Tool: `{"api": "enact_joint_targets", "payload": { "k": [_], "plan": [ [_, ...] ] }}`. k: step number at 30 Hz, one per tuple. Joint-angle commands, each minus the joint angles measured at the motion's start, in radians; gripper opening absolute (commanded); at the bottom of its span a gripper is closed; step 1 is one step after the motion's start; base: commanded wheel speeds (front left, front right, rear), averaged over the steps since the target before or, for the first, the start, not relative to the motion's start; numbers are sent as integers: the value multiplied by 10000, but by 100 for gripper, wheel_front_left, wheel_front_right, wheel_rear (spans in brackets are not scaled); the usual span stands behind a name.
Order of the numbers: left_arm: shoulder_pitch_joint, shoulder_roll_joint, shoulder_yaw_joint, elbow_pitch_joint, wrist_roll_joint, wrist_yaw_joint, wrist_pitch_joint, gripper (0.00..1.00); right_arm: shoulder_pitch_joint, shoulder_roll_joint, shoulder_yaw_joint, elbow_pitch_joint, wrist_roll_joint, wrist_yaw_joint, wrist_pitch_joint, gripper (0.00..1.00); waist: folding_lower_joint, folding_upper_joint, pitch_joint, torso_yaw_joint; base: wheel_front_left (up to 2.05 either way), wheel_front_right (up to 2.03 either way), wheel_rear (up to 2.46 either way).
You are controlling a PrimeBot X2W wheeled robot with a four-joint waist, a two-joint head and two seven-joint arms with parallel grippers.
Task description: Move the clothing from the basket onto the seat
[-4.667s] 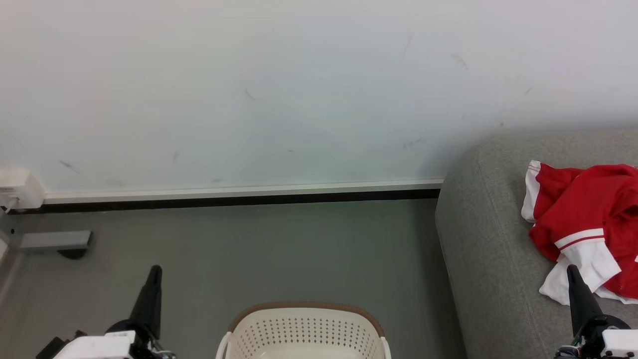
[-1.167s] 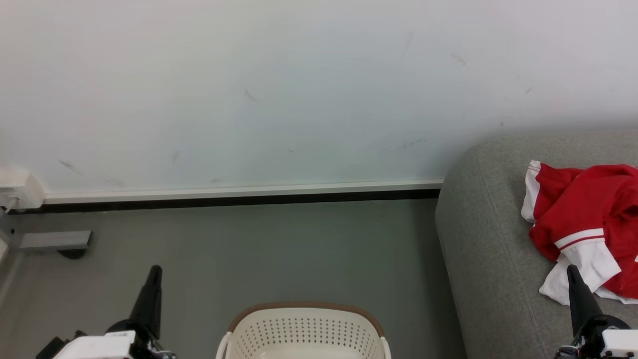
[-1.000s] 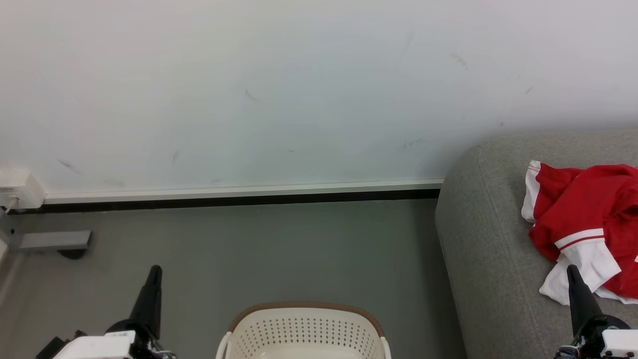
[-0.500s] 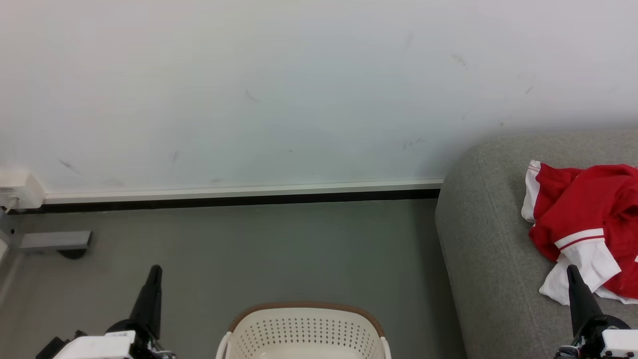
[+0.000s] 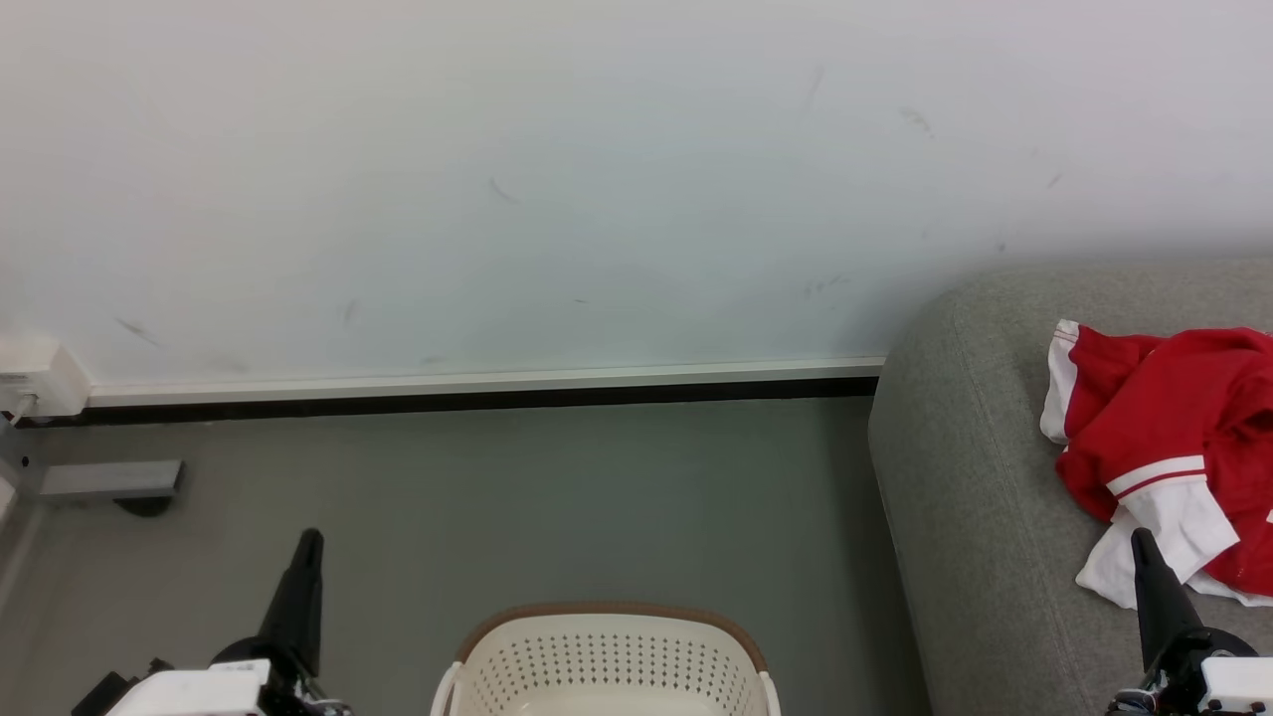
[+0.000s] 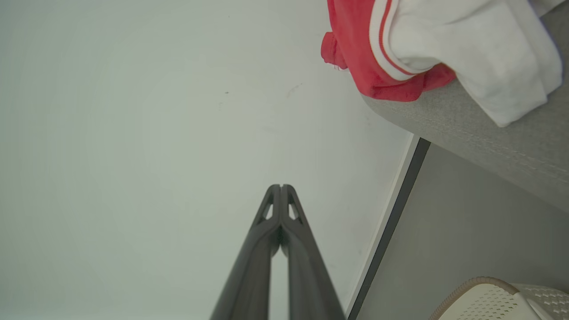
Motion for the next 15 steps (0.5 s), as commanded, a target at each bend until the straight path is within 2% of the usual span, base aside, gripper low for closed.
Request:
{"api": "enact_joint_targets", "payload": {
  "k": [1,15],
  "plan": [
    [-73,22,22,-36,-141,-62,36,0,-133,8,-47,21,-64,4,32,0,0,-1,0,0,0,0,0],
    [-73,22,22,-37,-141,-64,35,0,-133,7,-47,21,-65,4,33,0,0,-1,0,0,0,0,0]
  ]
}}
